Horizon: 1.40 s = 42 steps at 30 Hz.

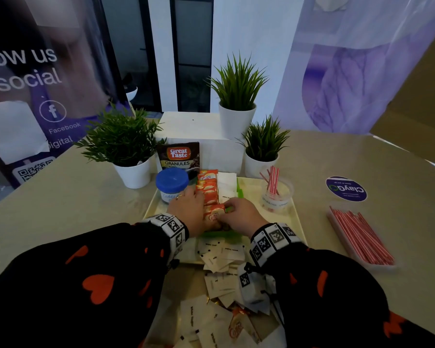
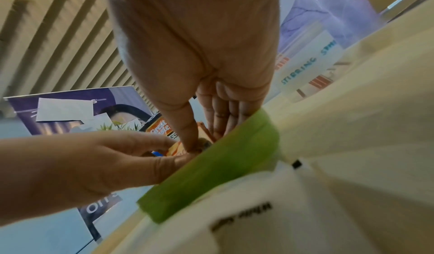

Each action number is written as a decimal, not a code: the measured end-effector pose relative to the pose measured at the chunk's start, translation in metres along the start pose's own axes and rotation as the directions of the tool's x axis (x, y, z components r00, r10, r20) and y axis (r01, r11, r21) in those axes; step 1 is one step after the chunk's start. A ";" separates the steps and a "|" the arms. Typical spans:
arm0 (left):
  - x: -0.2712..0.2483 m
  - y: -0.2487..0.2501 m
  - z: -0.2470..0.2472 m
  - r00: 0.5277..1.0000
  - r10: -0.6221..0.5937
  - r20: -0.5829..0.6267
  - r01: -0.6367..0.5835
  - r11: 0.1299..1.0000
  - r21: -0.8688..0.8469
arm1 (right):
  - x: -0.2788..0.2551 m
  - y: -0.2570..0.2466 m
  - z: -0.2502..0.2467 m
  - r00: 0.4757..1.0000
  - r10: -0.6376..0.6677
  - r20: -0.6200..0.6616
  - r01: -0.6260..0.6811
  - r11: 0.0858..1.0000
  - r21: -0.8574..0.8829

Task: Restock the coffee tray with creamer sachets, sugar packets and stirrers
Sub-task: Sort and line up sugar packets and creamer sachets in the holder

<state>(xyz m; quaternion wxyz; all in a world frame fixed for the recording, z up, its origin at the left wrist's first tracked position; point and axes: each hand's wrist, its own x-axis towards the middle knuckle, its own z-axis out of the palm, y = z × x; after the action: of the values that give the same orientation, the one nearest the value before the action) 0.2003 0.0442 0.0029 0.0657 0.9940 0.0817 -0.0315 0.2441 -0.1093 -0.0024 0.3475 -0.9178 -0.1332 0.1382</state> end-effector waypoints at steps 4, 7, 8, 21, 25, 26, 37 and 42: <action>-0.007 0.002 -0.012 0.993 0.039 0.111 -0.028 0.994 -0.102 | -0.002 -0.003 0.001 1.000 -0.015 -0.007 0.015 1.000 0.019; -0.005 -0.005 -0.006 0.984 -0.010 0.176 0.032 0.992 -0.121 | -0.006 -0.004 0.003 0.999 -0.020 0.030 0.018 0.998 0.068; -0.004 -0.007 -0.003 0.984 -0.019 0.178 0.044 0.990 -0.136 | -0.007 -0.004 0.004 0.999 -0.021 0.033 0.018 0.997 0.077; 0.007 -0.013 -0.009 0.994 0.097 0.055 -0.090 0.989 -0.120 | -0.006 -0.008 0.014 0.999 -0.024 0.036 0.023 0.999 0.032; 0.015 -0.015 -0.012 0.987 0.137 0.085 -0.140 0.989 0.037 | -0.009 -0.009 0.013 0.998 -0.044 0.043 0.041 0.997 0.060; 0.016 -0.016 -0.011 0.988 0.138 0.076 -0.143 0.987 0.070 | -0.010 -0.009 0.012 0.998 -0.033 0.049 0.029 0.998 0.062; 0.012 -0.014 -0.004 0.979 0.168 0.117 -0.182 0.977 0.115 | -0.012 -0.009 0.016 0.999 -0.016 0.049 0.014 0.999 0.038; 0.024 -0.007 -0.002 0.969 0.110 0.223 -0.107 0.994 -0.027 | -0.009 -0.011 0.022 0.999 0.041 0.032 -0.043 0.996 0.076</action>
<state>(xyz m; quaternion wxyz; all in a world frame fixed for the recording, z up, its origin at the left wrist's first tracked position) 0.2229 0.0552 0.0018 0.0834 0.9866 0.0194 -0.1390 0.2264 -0.0916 -0.0093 0.3772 -0.9043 -0.1139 0.1644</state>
